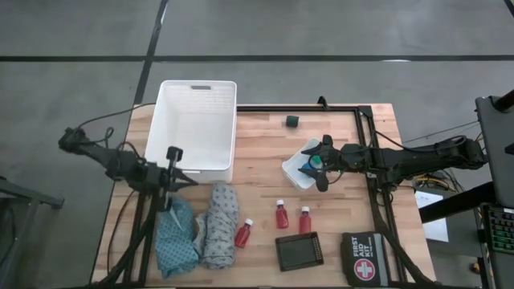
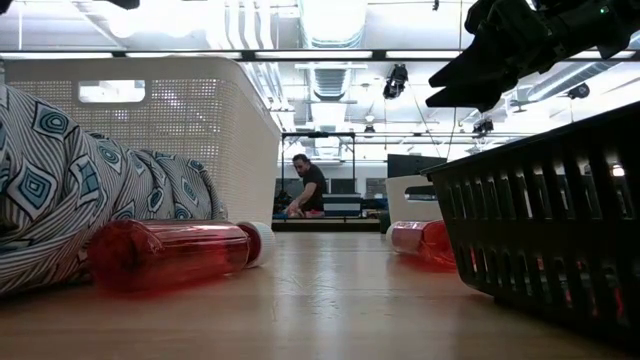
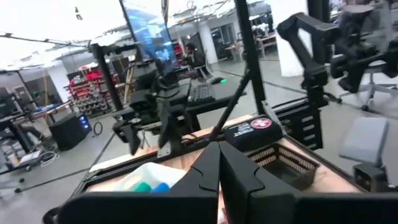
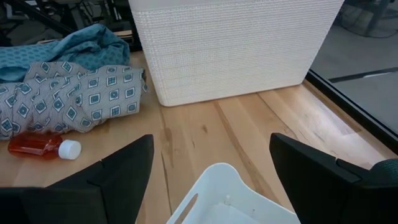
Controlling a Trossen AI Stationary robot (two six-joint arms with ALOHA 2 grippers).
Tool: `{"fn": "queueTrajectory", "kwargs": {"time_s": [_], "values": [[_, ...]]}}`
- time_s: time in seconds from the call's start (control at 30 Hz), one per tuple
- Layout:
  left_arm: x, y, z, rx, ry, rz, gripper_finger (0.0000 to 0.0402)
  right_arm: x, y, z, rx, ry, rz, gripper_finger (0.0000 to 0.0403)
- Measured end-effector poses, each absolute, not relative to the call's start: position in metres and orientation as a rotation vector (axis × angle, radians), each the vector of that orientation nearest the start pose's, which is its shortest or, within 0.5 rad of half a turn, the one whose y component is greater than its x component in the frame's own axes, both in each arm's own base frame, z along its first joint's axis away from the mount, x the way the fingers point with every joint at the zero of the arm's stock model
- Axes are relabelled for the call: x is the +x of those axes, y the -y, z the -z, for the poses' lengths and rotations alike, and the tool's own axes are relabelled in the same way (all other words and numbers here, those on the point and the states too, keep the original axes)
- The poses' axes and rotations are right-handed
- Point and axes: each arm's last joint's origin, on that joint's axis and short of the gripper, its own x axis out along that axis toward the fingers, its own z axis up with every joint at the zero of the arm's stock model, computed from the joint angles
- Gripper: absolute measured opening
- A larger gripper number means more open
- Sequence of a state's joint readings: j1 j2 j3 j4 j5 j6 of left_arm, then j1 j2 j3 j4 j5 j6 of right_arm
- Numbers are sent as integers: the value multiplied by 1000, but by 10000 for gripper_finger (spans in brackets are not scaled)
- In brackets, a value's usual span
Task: Pick & place medical supplies in basket/bin
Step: Put the dark green bandage into the small white bin
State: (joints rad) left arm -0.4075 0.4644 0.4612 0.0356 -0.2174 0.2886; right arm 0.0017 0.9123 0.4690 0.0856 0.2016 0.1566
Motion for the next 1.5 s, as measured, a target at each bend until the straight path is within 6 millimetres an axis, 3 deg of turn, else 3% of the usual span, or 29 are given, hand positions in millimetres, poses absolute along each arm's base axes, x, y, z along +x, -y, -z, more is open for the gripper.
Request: {"fn": "queueTrajectory", "kwargs": {"time_s": [0.3,0.97,1.5], "values": [[124,13,-285,154,-6,109,6,196,5,-228,118,-340,225,308],[124,12,-280,151,-57,120,6,196,5,-228,118,-340,225,318],[124,12,-276,152,-107,123,6,196,5,-228,118,-340,225,301]]}}
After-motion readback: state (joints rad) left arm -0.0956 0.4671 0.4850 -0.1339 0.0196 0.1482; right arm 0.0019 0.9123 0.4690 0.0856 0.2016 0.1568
